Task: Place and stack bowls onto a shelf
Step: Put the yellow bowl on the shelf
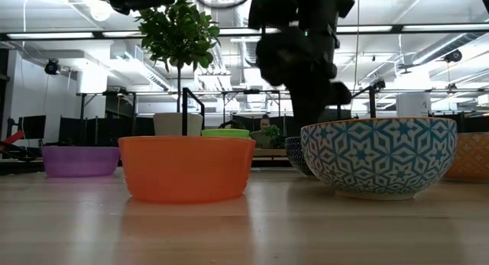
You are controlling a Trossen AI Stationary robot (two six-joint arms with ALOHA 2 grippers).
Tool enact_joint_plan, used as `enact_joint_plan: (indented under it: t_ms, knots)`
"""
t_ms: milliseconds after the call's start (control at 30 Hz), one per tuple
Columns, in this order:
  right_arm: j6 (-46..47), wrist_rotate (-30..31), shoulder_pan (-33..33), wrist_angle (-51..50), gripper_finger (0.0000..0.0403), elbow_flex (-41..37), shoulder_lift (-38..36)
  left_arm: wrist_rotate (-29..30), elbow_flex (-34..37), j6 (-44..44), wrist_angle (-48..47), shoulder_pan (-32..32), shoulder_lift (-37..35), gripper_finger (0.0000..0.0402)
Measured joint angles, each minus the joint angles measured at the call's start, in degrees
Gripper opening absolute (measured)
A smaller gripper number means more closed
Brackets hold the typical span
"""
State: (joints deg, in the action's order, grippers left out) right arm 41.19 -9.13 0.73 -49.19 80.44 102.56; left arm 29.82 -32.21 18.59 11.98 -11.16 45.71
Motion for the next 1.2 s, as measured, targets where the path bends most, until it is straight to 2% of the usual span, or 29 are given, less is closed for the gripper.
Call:
enact_joint_plan:
  t_ms: [100, 167, 267, 567, 667, 800, 933, 1000, 1100, 1200]
  knots:
    - [-1.44, -0.23, -0.02, -0.17, 0.0025, -0.07, 1.06, 0.00, 0.00, 0.00, -0.02, 0.00, 0.00, 0.0091]
    - [-1.42, 2.61, -0.42, -0.97, 0.0025, 0.69, 1.16, 0.02, 0.00, 0.00, -0.02, 0.00, 0.00, 0.0091]
    - [-1.84, 3.66, -1.16, -4.65, 0.0024, 1.68, 1.00, 0.02, 0.00, 0.01, 0.00, 0.00, 0.00, 0.0091]
    - [-4.81, 2.55, -1.87, -7.60, 0.0015, 4.61, 0.01, 0.04, 0.00, 0.24, -0.02, 0.00, 0.03, 0.0091]
    - [-4.68, 1.19, -1.86, -7.47, 0.0037, 5.17, -0.13, 0.04, 0.00, 0.34, -0.03, 0.00, 0.07, 0.0091]
    - [-4.10, 1.37, -1.88, -7.57, 0.0089, 5.17, -0.13, 0.04, 0.00, 0.44, -0.04, 0.00, 0.15, 0.0091]
    - [-1.41, 6.79, -2.01, -7.32, 0.0146, 4.30, -0.13, 0.04, 0.00, 0.45, -0.02, 0.00, 0.17, 0.0091]
    - [-1.07, 7.56, -1.96, -7.22, 0.0166, 3.23, 0.28, 0.04, 0.00, 0.46, -0.02, 0.00, 0.17, 0.0091]
    - [-0.68, 7.83, -1.54, -6.35, 0.0181, 2.51, 1.72, 0.04, 0.00, 0.86, -0.02, 0.00, 0.17, 0.0091]
    - [-0.82, 7.80, -1.16, -3.38, 0.0180, 2.48, 4.08, 0.05, 0.00, 0.87, -0.02, 0.00, 0.17, 0.0091]
